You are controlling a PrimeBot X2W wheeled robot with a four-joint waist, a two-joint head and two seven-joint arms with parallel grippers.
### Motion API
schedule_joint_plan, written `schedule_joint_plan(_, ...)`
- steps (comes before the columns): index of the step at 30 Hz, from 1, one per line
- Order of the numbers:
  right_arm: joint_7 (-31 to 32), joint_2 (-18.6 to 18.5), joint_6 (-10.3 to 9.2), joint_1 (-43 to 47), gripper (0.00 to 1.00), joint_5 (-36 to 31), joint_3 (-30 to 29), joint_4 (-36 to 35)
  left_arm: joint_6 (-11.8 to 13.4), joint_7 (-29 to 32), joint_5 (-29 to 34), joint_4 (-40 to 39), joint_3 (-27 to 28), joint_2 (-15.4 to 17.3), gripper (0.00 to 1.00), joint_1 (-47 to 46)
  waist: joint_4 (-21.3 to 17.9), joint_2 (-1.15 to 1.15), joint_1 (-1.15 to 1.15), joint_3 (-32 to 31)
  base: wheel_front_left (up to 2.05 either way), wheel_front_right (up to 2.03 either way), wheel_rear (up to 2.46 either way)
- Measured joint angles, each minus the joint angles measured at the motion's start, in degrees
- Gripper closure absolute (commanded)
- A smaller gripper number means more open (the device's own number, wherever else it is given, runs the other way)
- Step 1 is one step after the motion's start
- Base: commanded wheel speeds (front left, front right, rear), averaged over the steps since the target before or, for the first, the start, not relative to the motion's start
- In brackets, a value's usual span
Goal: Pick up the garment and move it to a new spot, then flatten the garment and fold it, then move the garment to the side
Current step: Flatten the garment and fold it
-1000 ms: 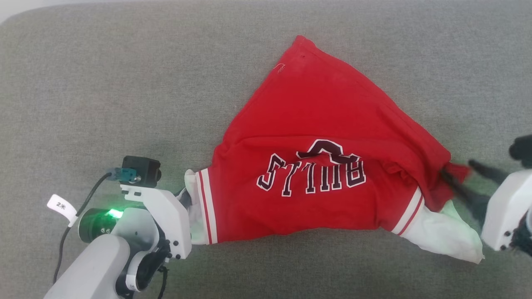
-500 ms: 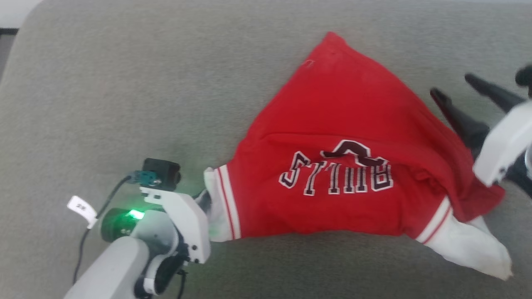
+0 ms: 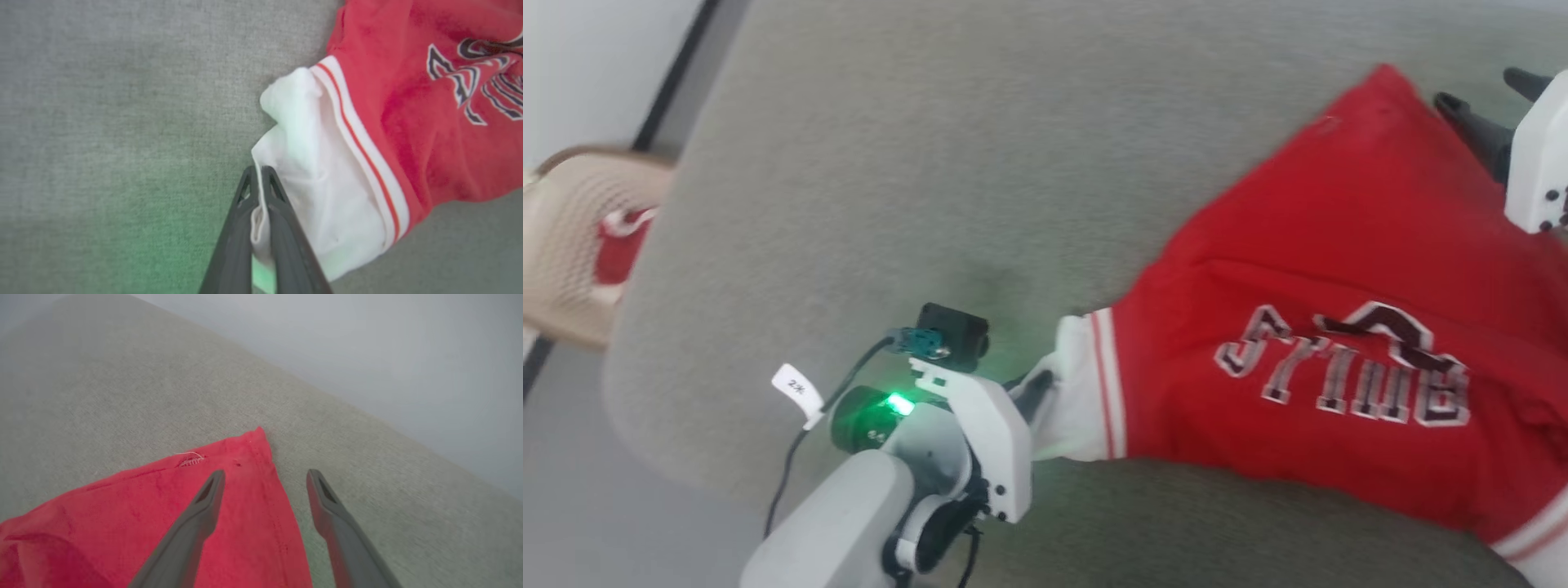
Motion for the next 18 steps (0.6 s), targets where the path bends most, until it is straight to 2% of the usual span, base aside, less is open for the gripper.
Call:
schedule_joint_plan(5, 4.48, -1.7, 0.0, -4.84, 0.0, 1.44, 4.49, 9.23, -1.62, -0.96, 0.07, 2.19, -1.68, -2.46, 1.0, -1.18, 5.35, 0.0, 0.0, 1.39, 0.0, 0.0, 0.0)
schedule_joint_plan(6, 7.3, -2.32, 0.0, -6.25, 0.0, 1.63, 6.79, 12.43, -2.08, -1.37, 0.01, 3.03, -2.01, -3.43, 1.0, -1.54, 7.23, 0.0, 0.0, 2.03, 0.0, 0.0, 0.0)
schedule_joint_plan(9, 10.59, -2.91, -0.01, -8.6, 0.0, 2.44, 9.2, 16.56, -2.96, -2.31, -0.08, 4.45, -2.36, -4.1, 1.0, -1.71, 9.51, 0.0, 0.0, 3.02, 0.0, 0.0, 0.0)
schedule_joint_plan(15, 17.59, -3.08, 0.04, -12.68, 0.0, 4.72, 12.28, 22.35, -4.21, -3.81, -0.64, 6.67, -2.46, -5.47, 1.0, -2.5, 11.65, 0.01, 0.0, 5.02, 0.0, 0.0, 0.0)
schedule_joint_plan(16, 18.15, -3.04, 0.04, -13.14, 0.05, 5.21, 12.3, 23.08, -4.45, -3.89, -0.65, 6.93, -2.41, -5.48, 1.0, -2.55, 11.77, 0.01, 0.0, 5.25, 0.0, 0.0, 0.0)
schedule_joint_plan(17, 18.6, -2.97, 0.05, -13.64, 0.05, 5.46, 12.68, 23.62, -4.53, -4.12, -0.68, 7.24, -2.36, -5.52, 1.0, -2.69, 11.81, 0.01, 0.0, 5.44, 0.0, 0.0, 0.0)
schedule_joint_plan(18, 18.64, -2.92, 0.05, -13.89, 0.93, 5.52, 13.01, 23.86, -4.69, -4.31, -0.78, 7.57, -2.27, -5.55, 1.0, -2.85, 11.78, 0.01, 0.0, 5.57, 0.0, 0.0, 0.0)
